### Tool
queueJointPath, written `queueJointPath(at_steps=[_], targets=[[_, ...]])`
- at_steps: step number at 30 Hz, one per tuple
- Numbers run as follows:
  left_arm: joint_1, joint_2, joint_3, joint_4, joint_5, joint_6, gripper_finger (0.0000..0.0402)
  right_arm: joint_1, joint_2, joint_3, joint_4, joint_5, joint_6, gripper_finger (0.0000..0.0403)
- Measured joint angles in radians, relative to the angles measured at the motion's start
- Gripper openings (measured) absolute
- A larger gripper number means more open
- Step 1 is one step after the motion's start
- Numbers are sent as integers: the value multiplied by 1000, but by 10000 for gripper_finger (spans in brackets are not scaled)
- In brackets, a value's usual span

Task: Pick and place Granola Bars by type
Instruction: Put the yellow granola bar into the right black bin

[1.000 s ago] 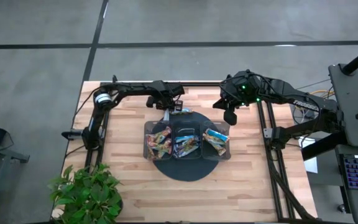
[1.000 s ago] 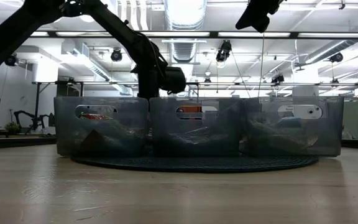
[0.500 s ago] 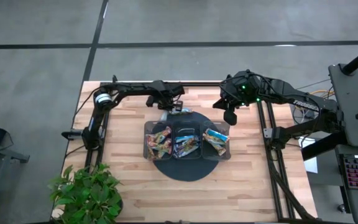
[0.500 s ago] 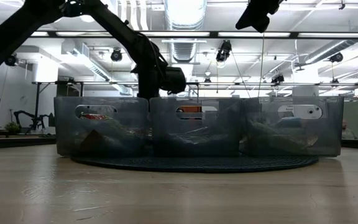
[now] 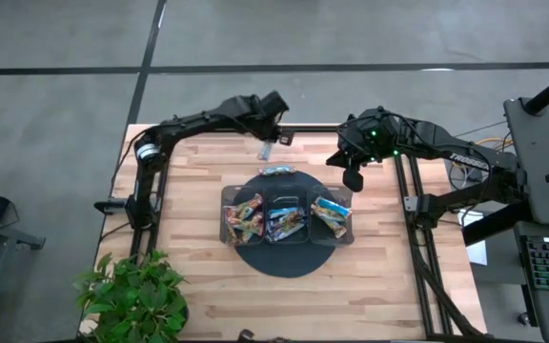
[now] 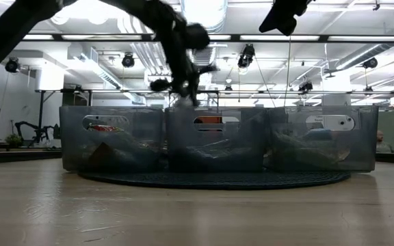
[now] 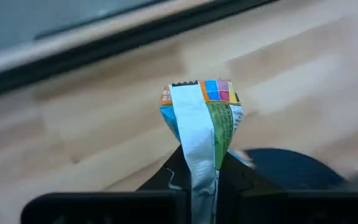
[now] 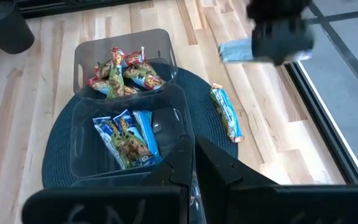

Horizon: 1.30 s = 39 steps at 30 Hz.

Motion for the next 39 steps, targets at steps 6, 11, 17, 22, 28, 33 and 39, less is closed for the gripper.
queueJointPath(at_steps=[6,11,17,22,28,33,39], targets=[[-63,-22,162,12,49,131,10,0,-24,0,-10,0,-13,11],[-124,-24,267,42,78,245,10,-8,-112,-1,-48,-2,-47,9],[-211,-26,274,226,233,392,10,-65,-266,-1,-123,-8,-32,8],[-266,-26,266,396,378,436,10,-95,-367,-1,-230,-12,9,8],[-315,-25,207,540,410,433,10,-96,-435,-1,-277,-4,68,8],[-351,-24,54,717,408,377,10,-96,-440,-1,-278,-1,82,8],[-384,-24,-170,1052,405,320,15,-96,-425,-1,-277,0,80,8]])
